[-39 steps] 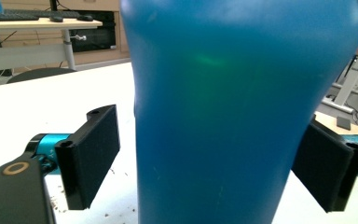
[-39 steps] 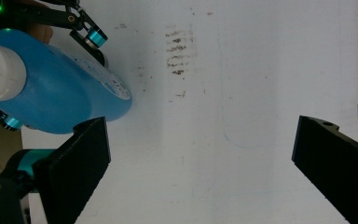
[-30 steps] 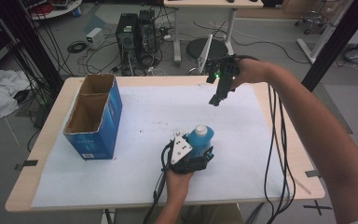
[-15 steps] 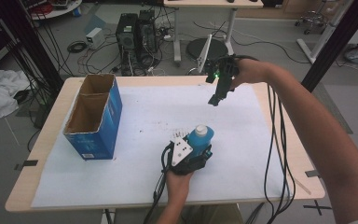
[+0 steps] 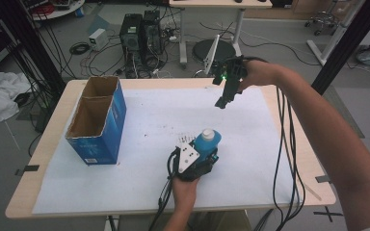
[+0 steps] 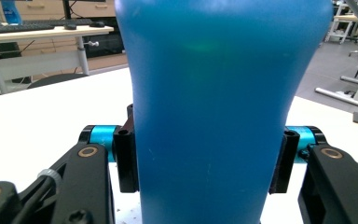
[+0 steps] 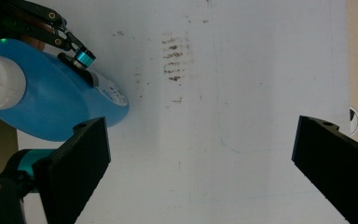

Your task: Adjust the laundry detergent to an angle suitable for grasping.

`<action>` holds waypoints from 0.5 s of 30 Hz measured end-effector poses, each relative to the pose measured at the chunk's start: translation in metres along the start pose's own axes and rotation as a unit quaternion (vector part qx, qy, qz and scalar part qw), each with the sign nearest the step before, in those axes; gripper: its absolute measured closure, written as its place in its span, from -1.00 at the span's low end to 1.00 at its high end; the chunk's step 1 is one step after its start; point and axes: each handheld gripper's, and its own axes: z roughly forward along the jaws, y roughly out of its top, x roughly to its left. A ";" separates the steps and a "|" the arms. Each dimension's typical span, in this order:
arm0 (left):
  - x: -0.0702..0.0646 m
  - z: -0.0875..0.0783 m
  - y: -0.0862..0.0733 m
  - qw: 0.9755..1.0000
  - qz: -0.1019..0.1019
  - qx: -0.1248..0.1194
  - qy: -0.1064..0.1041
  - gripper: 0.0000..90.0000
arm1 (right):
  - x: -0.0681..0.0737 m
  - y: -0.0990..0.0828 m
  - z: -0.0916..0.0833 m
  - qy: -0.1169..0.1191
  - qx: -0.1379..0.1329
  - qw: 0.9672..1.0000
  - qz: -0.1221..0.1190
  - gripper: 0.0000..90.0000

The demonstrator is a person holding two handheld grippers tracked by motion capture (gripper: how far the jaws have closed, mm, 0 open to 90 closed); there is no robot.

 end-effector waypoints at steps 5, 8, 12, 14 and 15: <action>0.002 -0.001 0.000 1.000 -0.003 0.000 -0.007 -0.01 | 0.001 0.000 0.000 0.000 0.001 1.000 -0.001 -0.93; 0.005 -0.001 0.002 1.000 -0.002 0.003 -0.016 0.00 | 0.001 0.000 0.000 0.001 0.002 1.000 -0.002 -0.93; 0.011 -0.005 0.007 1.000 0.006 0.004 -0.027 0.00 | 0.002 -0.002 -0.002 -0.002 0.003 1.000 0.000 -0.93; 0.017 -0.008 0.013 0.999 0.011 0.001 -0.039 0.00 | 0.002 -0.003 -0.003 -0.003 0.005 1.000 0.000 -0.93; 0.020 -0.010 0.016 0.999 0.011 -0.002 -0.046 0.00 | 0.003 -0.004 -0.004 -0.003 0.006 1.000 0.001 -0.93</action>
